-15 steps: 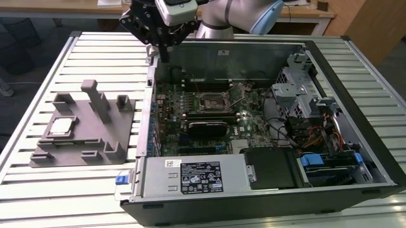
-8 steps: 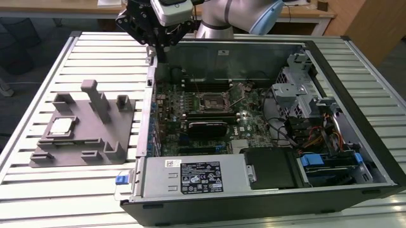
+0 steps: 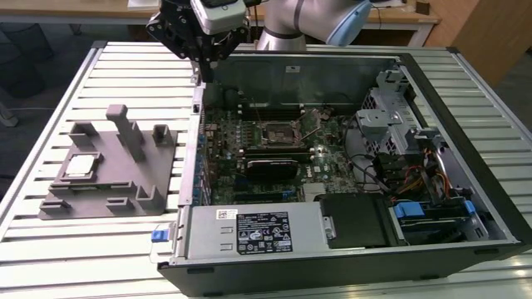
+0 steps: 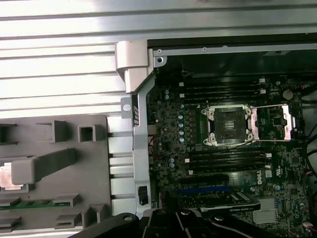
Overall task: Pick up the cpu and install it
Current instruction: 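Reach for the cpu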
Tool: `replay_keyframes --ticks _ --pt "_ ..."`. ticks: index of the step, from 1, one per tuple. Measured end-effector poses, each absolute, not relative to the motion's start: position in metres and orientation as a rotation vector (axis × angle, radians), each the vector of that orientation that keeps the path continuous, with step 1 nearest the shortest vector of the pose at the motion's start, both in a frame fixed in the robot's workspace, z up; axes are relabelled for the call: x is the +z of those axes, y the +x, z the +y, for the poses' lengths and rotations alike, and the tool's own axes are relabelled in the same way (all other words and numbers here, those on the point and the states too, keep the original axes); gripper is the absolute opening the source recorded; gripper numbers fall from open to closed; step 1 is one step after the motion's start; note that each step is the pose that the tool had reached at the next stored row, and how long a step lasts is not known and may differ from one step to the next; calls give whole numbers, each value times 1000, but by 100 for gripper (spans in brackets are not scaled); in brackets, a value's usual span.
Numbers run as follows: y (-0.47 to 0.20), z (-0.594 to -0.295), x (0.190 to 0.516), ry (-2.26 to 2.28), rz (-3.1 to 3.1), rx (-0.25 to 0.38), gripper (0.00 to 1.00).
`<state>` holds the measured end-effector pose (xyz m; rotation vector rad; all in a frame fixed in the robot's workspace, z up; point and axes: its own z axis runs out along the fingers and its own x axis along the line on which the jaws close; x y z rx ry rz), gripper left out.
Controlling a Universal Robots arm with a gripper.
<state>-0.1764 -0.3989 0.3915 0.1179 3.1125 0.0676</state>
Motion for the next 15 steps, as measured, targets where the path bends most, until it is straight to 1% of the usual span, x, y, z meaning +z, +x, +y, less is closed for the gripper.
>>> replay_keyframes --ticks 15 --pt "-189 -399 391 118 3112 68 11"
